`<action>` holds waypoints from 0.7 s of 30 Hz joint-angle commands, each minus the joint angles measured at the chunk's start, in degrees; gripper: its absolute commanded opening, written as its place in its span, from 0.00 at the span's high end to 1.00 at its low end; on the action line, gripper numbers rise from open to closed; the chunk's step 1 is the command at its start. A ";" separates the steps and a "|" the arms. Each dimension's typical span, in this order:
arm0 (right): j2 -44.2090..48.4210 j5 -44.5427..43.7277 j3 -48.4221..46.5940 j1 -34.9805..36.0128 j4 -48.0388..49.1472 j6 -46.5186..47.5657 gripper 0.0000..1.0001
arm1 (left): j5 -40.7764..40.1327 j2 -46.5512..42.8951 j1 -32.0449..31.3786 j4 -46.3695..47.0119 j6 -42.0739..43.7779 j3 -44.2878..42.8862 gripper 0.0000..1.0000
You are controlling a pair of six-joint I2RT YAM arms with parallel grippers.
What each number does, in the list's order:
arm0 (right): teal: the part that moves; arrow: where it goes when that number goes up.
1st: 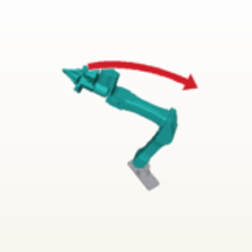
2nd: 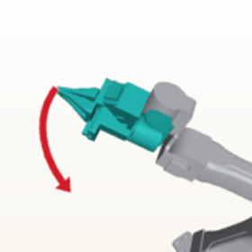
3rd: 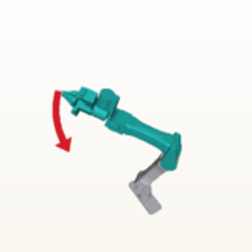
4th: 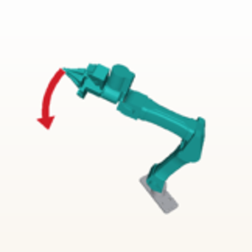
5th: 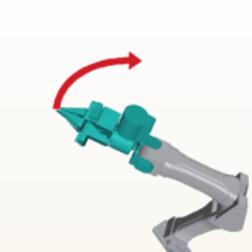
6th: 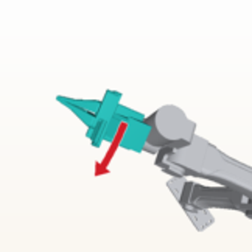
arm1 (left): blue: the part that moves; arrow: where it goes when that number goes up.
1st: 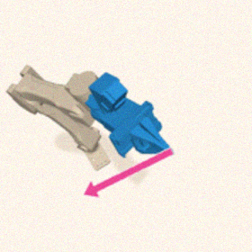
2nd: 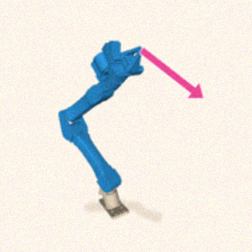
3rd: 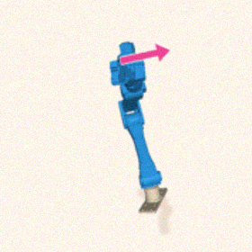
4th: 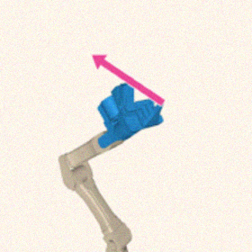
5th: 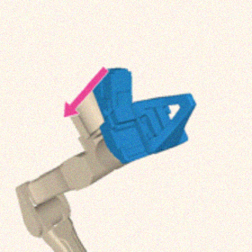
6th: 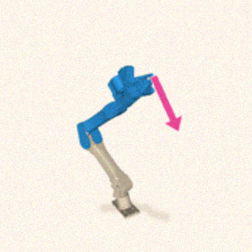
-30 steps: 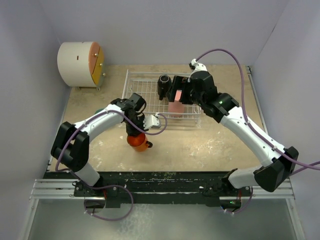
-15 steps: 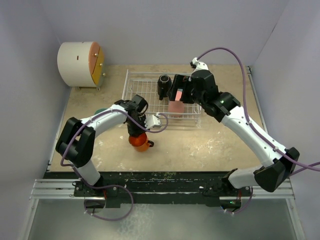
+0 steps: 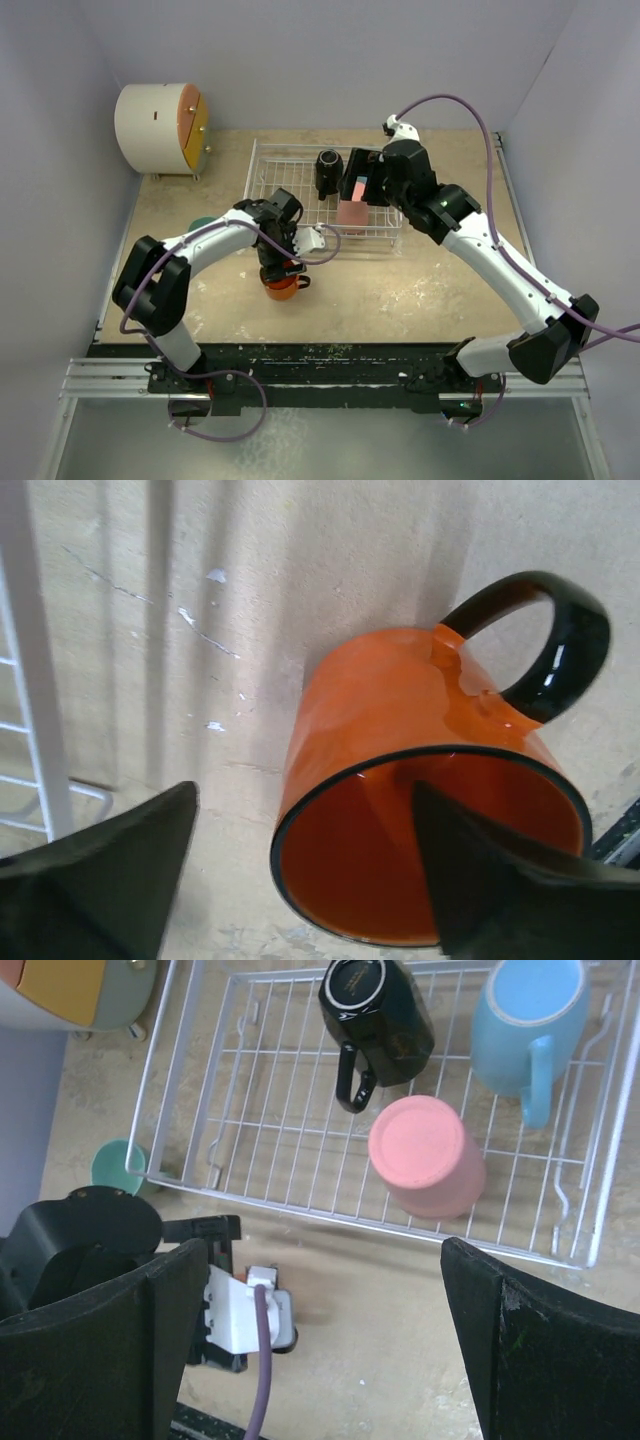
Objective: Unload the cups from the dish rack
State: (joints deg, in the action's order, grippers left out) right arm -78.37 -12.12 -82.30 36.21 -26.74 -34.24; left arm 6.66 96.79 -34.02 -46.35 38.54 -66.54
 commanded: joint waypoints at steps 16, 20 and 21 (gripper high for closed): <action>-30.30 -17.05 -24.97 5.55 -3.22 2.39 0.02 | 8.73 -21.09 18.32 -5.66 -5.01 -17.80 0.01; -35.44 -16.87 -28.14 5.57 -2.15 1.52 0.04 | 11.77 -22.13 26.14 -2.55 -6.68 -16.38 0.01; -36.47 -16.90 -28.73 5.55 -1.91 1.65 0.05 | 12.90 -22.62 27.74 -1.36 -7.40 -15.52 0.01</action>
State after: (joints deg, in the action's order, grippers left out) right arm -112.97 -26.02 -106.91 42.13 -28.01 -31.75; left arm 13.80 75.11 -10.72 -50.63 34.35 -83.35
